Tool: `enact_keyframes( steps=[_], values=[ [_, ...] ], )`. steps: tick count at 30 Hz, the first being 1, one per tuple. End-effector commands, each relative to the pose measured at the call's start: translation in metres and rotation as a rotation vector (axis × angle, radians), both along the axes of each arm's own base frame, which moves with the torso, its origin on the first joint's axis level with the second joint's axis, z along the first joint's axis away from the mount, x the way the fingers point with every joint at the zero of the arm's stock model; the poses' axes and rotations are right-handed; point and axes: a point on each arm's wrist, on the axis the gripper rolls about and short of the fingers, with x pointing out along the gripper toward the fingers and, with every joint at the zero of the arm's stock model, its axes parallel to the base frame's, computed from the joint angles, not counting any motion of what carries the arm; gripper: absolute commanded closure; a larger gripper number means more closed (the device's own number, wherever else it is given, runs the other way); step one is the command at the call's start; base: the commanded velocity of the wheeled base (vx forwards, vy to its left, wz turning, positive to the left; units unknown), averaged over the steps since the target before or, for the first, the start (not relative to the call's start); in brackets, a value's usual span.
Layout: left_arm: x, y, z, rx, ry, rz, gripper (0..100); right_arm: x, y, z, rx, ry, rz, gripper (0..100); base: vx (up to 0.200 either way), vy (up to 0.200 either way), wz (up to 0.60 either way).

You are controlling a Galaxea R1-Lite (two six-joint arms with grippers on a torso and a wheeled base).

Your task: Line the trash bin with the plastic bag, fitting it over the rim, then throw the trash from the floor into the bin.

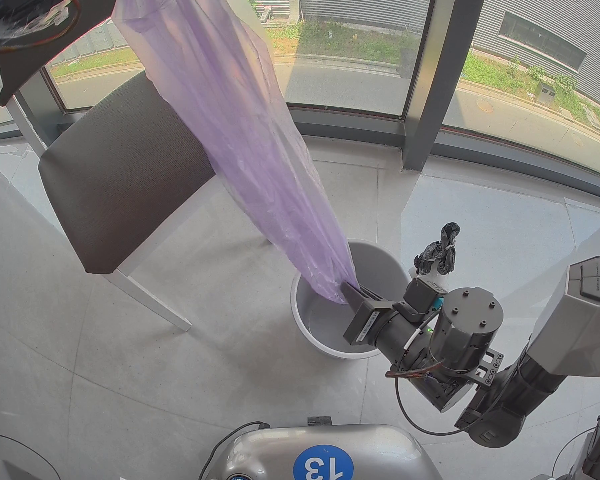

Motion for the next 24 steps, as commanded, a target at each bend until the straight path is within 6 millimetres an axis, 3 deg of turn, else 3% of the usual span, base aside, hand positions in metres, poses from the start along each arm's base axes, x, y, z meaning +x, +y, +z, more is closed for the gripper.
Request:
enact_keyframes(
  steps=[1,13,17,23,24],
  values=[
    [0.000,0.000,0.000,0.000,0.002,0.002,100,-0.001,-0.001,0.003,0.005,-0.006,0.001,100,0.000,0.000,0.00],
    [0.004,0.011,-0.013,0.049,0.050,0.063,100,-0.012,-0.027,0.055,0.051,-0.127,-0.037,100,0.000,0.000,0.00],
    [0.004,0.024,-0.025,0.130,0.159,0.118,100,-0.021,-0.051,0.081,0.045,-0.141,-0.075,100,0.000,0.000,0.00],
    [-0.002,0.042,-0.048,0.275,0.354,0.174,100,-0.034,-0.083,0.099,-0.033,-0.079,-0.131,100,0.000,0.000,0.00],
    [-0.007,0.046,-0.058,0.344,0.451,0.144,100,-0.040,-0.093,0.106,-0.069,-0.044,-0.143,100,0.000,0.000,0.00]
  ],
)
